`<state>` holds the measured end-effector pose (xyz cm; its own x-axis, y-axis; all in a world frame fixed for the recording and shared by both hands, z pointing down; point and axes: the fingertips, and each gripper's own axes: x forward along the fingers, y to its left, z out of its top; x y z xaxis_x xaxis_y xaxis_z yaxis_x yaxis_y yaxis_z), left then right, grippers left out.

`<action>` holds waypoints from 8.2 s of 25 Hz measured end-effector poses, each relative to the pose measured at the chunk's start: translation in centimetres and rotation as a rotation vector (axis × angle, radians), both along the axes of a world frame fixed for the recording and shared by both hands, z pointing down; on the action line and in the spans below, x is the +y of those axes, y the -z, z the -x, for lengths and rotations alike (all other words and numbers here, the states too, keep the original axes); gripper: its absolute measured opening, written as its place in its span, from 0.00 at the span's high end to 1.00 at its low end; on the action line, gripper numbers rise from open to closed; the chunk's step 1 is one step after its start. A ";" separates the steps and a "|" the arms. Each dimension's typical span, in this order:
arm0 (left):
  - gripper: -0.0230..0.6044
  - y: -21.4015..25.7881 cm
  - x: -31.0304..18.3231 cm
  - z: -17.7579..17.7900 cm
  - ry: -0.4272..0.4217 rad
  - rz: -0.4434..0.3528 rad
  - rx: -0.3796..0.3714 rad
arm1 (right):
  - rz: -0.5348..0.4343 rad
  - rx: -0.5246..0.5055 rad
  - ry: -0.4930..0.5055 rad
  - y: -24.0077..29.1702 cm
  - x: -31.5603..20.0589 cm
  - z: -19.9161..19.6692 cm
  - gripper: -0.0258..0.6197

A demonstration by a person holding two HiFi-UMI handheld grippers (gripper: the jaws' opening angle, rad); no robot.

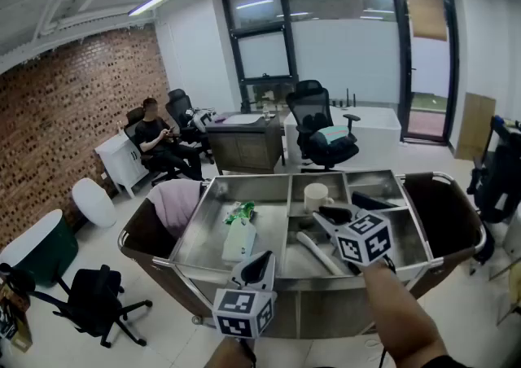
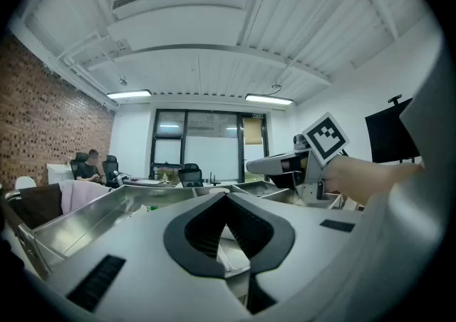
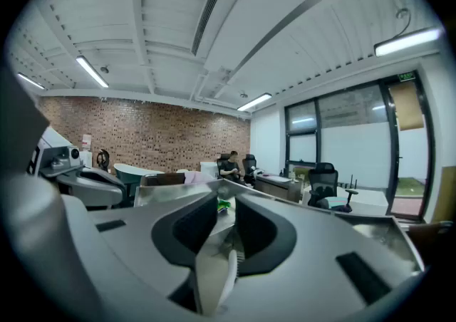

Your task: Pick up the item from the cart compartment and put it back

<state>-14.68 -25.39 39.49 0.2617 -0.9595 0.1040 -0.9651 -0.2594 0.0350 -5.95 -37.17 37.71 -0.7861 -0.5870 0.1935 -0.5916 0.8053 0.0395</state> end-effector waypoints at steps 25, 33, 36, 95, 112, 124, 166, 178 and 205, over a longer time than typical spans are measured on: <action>0.96 -0.7 -0.2 1.2 0.025 0.013 0.010 | 0.248 0.353 0.023 -15.2 -5.9 4.7 0.62; 0.96 -0.7 -0.2 1.6 0.031 0.013 0.011 | 0.302 0.375 -0.010 -16.8 -7.1 4.8 0.62; 0.96 -0.7 -0.2 1.7 0.032 0.014 0.011 | 0.348 0.423 -0.014 -18.5 -7.1 4.4 0.62; 0.96 0.8 0.3 -0.8 -0.011 -0.034 0.018 | -0.225 -0.321 -0.039 9.8 9.9 -9.1 0.70; 0.96 0.5 -0.4 -3.4 -0.083 -0.022 -0.002 | -0.157 -0.326 -0.062 6.6 11.1 -11.0 0.70; 0.96 0.5 -0.7 -2.5 -0.037 -0.033 0.016 | -0.135 -0.321 -0.058 5.6 10.8 -10.7 0.70; 0.96 0.0 0.0 -1.3 -0.011 -0.020 0.019 | -0.178 -0.211 -0.109 7.7 1.0 -6.4 0.70; 0.96 0.1 0.4 -1.1 -0.009 -0.018 0.020 | -0.062 -0.038 -0.102 2.1 -3.9 -2.9 0.70; 0.96 0.2 1.0 0.1 0.011 -0.026 0.028 | 0.099 0.240 -0.013 -8.2 -3.7 1.6 0.66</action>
<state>-14.79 -24.40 39.33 0.2538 -0.9646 0.0723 -0.9666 -0.2502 0.0554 -7.56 -40.85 45.94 -0.7029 -0.5660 0.4308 -0.5853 0.8044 0.1019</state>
